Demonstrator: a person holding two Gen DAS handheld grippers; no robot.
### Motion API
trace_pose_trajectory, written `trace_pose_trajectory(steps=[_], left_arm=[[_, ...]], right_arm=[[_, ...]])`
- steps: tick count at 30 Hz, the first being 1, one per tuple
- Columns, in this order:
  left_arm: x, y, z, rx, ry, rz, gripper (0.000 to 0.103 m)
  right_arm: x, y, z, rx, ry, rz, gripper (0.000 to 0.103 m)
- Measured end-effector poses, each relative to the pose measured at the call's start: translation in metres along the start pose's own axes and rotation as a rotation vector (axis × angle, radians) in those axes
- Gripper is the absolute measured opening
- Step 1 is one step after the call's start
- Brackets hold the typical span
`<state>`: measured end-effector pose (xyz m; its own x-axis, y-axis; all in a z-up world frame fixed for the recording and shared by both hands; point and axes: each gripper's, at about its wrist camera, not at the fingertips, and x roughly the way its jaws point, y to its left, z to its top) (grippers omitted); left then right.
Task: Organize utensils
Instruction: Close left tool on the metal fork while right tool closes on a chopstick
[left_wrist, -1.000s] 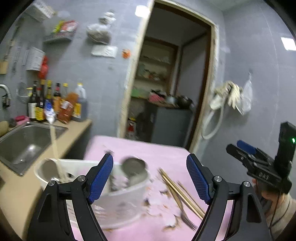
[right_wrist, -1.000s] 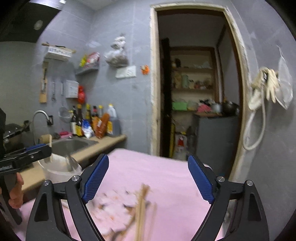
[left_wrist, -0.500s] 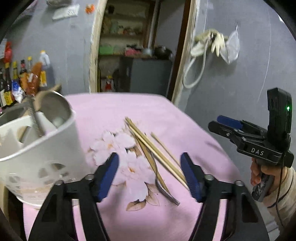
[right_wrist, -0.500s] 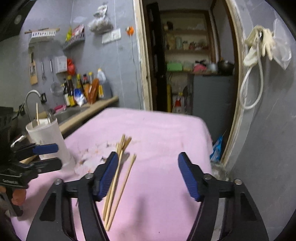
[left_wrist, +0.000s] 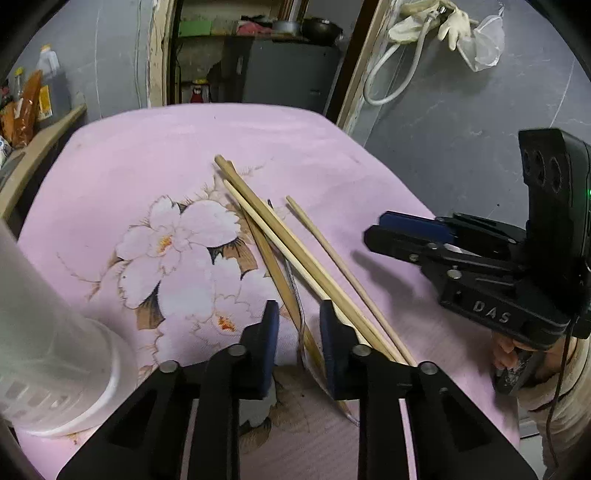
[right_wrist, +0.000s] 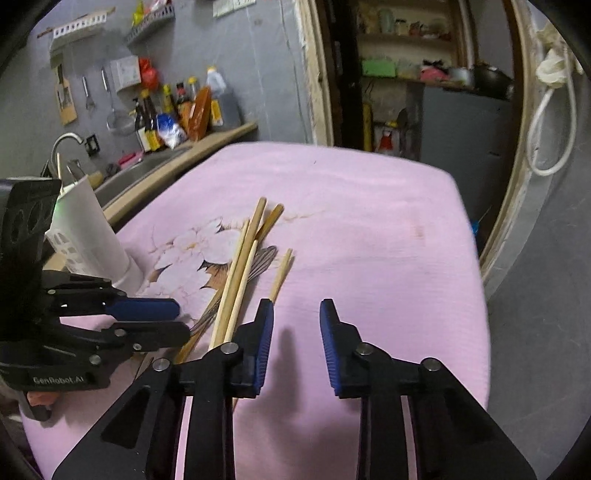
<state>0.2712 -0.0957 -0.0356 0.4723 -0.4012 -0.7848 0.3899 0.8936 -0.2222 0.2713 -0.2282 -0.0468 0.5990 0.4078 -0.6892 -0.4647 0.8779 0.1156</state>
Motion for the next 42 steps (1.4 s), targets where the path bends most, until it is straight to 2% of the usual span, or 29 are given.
trace_pose_trajectory(steps=[6,13,16,20,30,42], left_arm=[[0.006,0.01,-0.001,-0.041,0.034,-0.024,0.008],[0.009,0.012,-0.001,-0.061,0.07,-0.061,0.007],[0.005,0.011,-0.002,-0.055,0.056,-0.057,0.0],[0.0,0.01,-0.007,-0.067,0.063,-0.07,0.0],[-0.022,0.015,-0.027,-0.104,0.071,-0.122,0.0],[-0.082,0.022,-0.081,-0.086,0.08,-0.15,0.0]], right_arm=[[0.022,0.005,0.008,-0.017,0.066,0.023,0.02],[0.043,0.012,0.016,-0.04,0.135,0.011,0.02],[0.044,0.011,0.016,-0.044,0.142,-0.009,0.007],[0.035,0.009,0.012,-0.033,0.132,-0.008,0.004],[0.009,0.012,-0.008,-0.03,0.118,-0.025,0.003],[-0.02,0.028,-0.035,-0.025,0.122,-0.024,0.003]])
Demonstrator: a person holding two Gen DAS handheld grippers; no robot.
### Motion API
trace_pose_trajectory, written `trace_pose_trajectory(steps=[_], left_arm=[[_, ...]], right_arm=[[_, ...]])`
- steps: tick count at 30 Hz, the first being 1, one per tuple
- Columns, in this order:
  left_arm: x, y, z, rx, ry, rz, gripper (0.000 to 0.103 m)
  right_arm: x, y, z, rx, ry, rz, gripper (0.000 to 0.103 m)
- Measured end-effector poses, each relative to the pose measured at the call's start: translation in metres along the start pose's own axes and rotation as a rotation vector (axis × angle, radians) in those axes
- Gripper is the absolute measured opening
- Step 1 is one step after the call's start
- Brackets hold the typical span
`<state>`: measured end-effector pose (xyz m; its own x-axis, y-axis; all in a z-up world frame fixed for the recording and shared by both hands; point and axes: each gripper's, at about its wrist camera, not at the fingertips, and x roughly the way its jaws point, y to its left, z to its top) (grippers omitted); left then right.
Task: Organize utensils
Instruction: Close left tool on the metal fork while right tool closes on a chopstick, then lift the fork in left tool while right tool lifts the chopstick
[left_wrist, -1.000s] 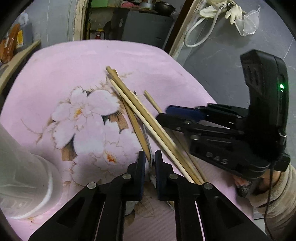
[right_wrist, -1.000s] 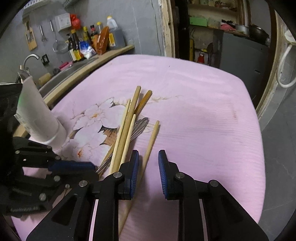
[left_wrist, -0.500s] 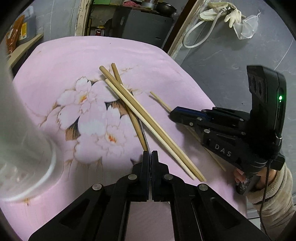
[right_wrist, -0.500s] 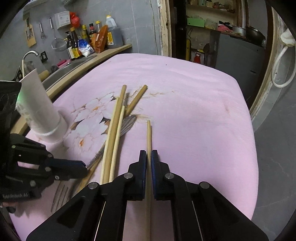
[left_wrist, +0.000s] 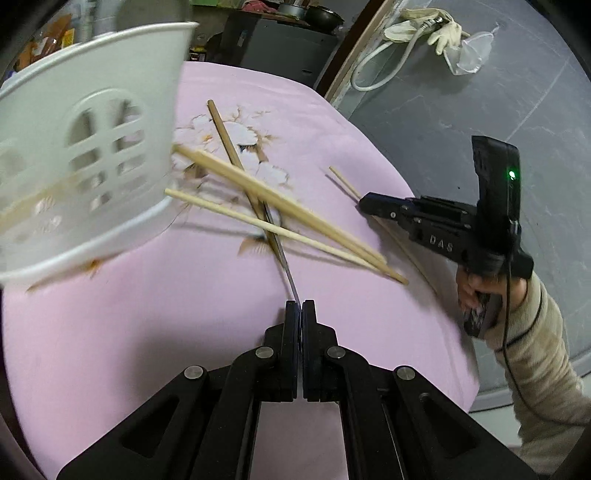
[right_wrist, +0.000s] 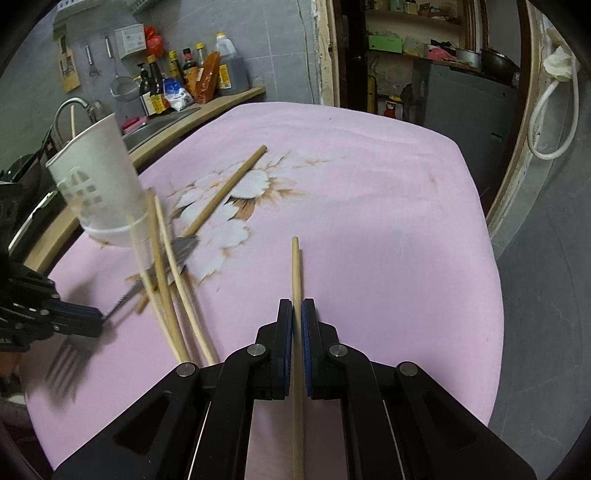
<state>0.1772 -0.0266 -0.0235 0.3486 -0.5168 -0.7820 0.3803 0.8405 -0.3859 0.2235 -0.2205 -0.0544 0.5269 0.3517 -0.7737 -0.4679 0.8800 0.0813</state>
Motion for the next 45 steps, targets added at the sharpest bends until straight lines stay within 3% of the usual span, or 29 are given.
trace_pose_trajectory(steps=[6,13,25,32,39,43,45], left_arm=[[-0.009,0.004,-0.01,0.027,0.004,0.015,0.0],[0.003,0.002,0.003,0.04,0.04,0.034,0.004],[0.034,0.011,0.037,0.072,0.128,0.073,0.01],[0.038,0.005,0.033,0.142,0.165,0.115,0.009],[0.034,0.002,0.024,0.107,0.117,0.13,0.003],[0.019,-0.002,0.015,0.063,0.095,0.083,0.003],[0.008,-0.006,0.013,0.07,0.049,0.098,0.003]], right_arm=[[-0.007,0.012,-0.013,-0.018,0.015,-0.011,0.003],[-0.003,0.017,-0.016,-0.045,0.044,-0.046,0.003],[0.012,0.019,-0.002,-0.092,0.09,-0.06,0.004],[0.02,0.021,0.007,-0.114,0.122,-0.062,0.004],[0.019,0.025,0.004,-0.139,0.113,-0.082,0.003],[0.008,0.019,-0.004,-0.083,0.08,-0.043,0.003],[0.0,0.016,-0.008,-0.053,0.052,-0.029,0.003]])
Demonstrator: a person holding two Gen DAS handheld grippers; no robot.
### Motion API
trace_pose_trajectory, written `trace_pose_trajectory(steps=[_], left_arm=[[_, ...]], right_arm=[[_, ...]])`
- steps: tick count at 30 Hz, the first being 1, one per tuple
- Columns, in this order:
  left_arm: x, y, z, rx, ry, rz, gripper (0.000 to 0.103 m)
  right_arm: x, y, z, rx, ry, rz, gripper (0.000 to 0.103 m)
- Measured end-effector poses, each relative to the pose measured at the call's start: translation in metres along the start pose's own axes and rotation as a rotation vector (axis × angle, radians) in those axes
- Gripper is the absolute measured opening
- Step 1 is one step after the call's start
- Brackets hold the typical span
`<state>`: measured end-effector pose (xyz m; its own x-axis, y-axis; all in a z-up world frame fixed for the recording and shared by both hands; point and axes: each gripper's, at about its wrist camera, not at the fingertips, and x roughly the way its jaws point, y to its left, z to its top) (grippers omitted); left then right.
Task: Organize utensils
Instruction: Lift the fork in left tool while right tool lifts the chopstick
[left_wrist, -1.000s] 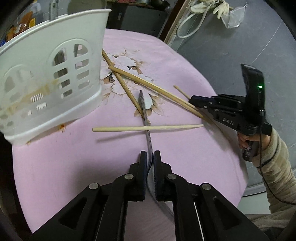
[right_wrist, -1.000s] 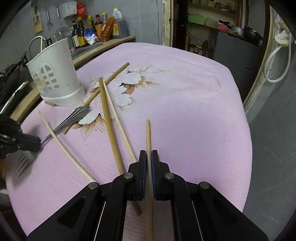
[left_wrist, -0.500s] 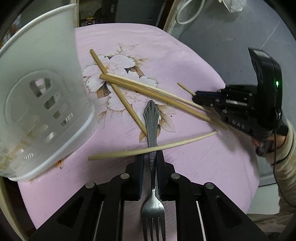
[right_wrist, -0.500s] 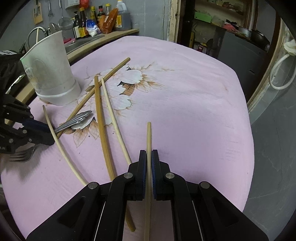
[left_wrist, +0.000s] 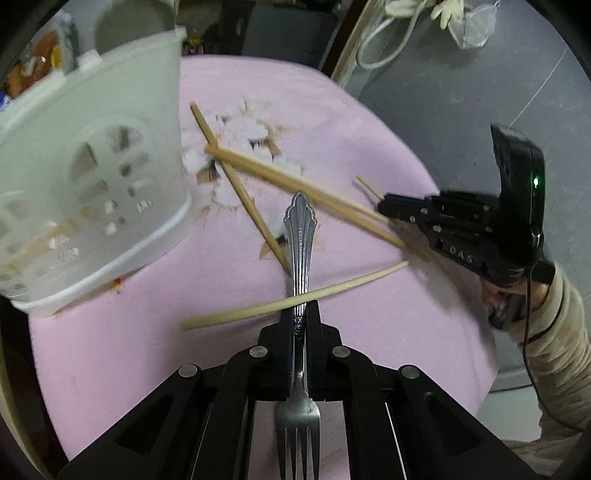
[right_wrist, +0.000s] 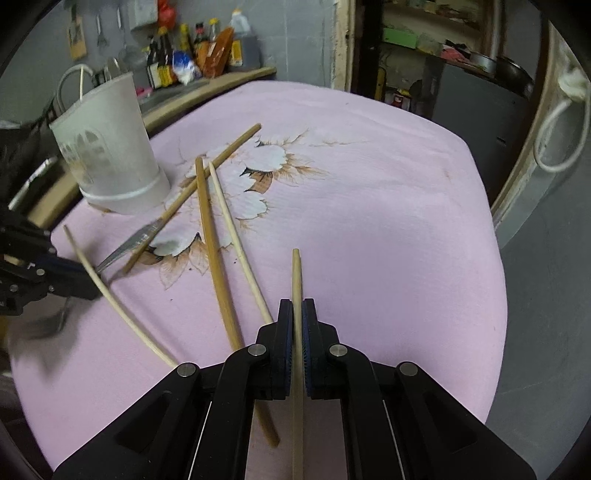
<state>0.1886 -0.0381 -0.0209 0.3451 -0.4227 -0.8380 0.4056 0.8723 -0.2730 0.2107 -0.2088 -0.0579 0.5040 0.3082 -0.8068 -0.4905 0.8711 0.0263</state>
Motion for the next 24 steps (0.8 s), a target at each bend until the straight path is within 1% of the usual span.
trace_pose_trajectory(steps=[3,4,6,7,8,9,12,15,17,20,22,24], left_arm=[[-0.018,-0.015,-0.001,0.053,-0.127,0.094,0.003],[-0.023,-0.019,-0.002,0.064,-0.163,0.113,0.003],[-0.033,-0.025,-0.003,0.071,-0.232,0.128,0.003],[-0.037,-0.027,-0.003,0.071,-0.271,0.135,0.003],[-0.041,-0.029,-0.004,0.072,-0.305,0.144,0.003],[-0.046,-0.032,-0.006,0.076,-0.36,0.16,0.003],[-0.058,-0.035,-0.012,0.078,-0.482,0.189,0.003],[-0.07,-0.035,-0.015,0.063,-0.575,0.203,0.003],[-0.078,-0.034,-0.013,0.048,-0.619,0.204,0.003],[-0.091,-0.026,-0.009,0.037,-0.66,0.205,0.003],[-0.1,-0.024,-0.005,0.027,-0.68,0.204,0.003],[-0.112,-0.022,-0.004,0.012,-0.698,0.204,0.003]], right_arm=[[-0.019,-0.001,-0.006,0.046,-0.087,0.011,0.003],[-0.027,0.001,-0.007,0.048,-0.127,0.007,0.003],[-0.045,0.007,-0.009,0.053,-0.218,0.0,0.003],[-0.051,0.008,-0.009,0.057,-0.249,0.003,0.003],[-0.06,0.012,-0.01,0.062,-0.304,0.004,0.003],[-0.067,0.015,-0.01,0.061,-0.352,-0.001,0.003],[-0.08,0.024,-0.007,0.066,-0.461,0.0,0.003],[-0.09,0.038,-0.004,0.057,-0.567,0.0,0.003],[-0.096,0.048,0.001,0.046,-0.628,0.007,0.003],[-0.104,0.058,0.012,0.031,-0.688,0.022,0.003],[-0.108,0.062,0.02,0.028,-0.72,0.043,0.003],[-0.114,0.065,0.028,0.028,-0.773,0.073,0.003]])
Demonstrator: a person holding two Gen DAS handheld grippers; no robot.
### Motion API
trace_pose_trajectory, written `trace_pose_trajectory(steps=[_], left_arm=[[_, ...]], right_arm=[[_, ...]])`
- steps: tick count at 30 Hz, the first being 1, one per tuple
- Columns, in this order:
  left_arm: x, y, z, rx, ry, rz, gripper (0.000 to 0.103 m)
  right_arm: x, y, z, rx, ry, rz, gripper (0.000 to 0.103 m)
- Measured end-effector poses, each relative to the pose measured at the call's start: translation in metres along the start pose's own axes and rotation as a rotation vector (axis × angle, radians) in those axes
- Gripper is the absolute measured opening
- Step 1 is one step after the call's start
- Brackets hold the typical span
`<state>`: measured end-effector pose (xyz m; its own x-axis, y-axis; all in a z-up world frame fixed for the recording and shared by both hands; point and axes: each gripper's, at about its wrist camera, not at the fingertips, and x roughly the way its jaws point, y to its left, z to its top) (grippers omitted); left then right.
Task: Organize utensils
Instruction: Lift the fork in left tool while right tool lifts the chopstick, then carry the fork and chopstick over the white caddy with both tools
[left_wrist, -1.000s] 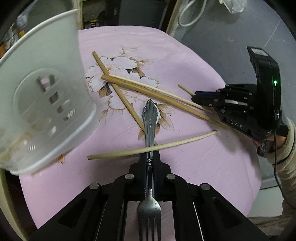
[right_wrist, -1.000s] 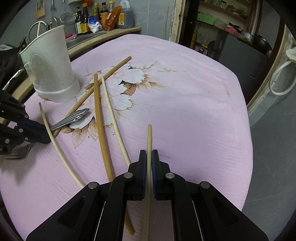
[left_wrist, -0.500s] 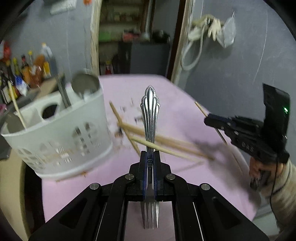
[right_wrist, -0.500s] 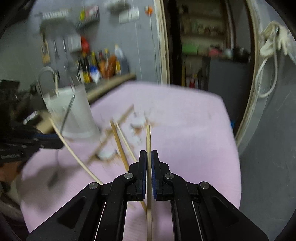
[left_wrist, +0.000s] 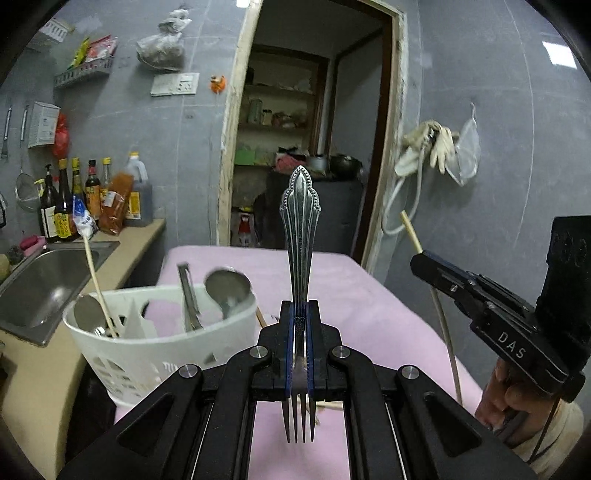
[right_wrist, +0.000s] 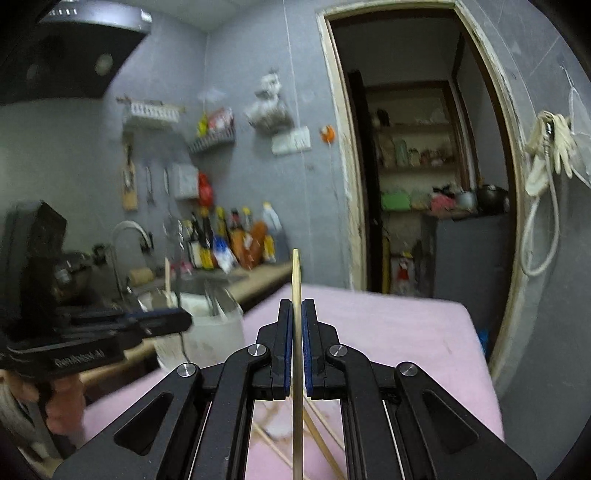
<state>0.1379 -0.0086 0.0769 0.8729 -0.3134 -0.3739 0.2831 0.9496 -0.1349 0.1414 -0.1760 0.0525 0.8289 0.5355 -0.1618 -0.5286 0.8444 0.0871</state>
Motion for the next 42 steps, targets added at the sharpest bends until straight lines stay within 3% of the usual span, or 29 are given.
trace_pose_trajectory(steps=[8,14,24,33,42], left_arm=[[-0.028,0.026,0.038,-0.039,-0.082,0.044,0.003],[-0.049,0.058,0.066,-0.079,-0.156,0.118,0.003],[-0.066,0.127,0.077,-0.19,-0.28,0.276,0.003],[-0.043,0.165,0.056,-0.315,-0.302,0.311,0.003],[-0.023,0.17,0.03,-0.338,-0.287,0.361,0.004]], right_arm=[[0.019,0.019,0.037,0.055,-0.166,0.097,0.003],[0.04,0.048,0.063,0.062,-0.299,0.14,0.003],[0.082,0.08,0.067,0.098,-0.436,0.117,0.003],[0.108,0.075,0.049,0.129,-0.453,0.097,0.003],[0.126,0.073,0.032,0.126,-0.42,0.082,0.003]])
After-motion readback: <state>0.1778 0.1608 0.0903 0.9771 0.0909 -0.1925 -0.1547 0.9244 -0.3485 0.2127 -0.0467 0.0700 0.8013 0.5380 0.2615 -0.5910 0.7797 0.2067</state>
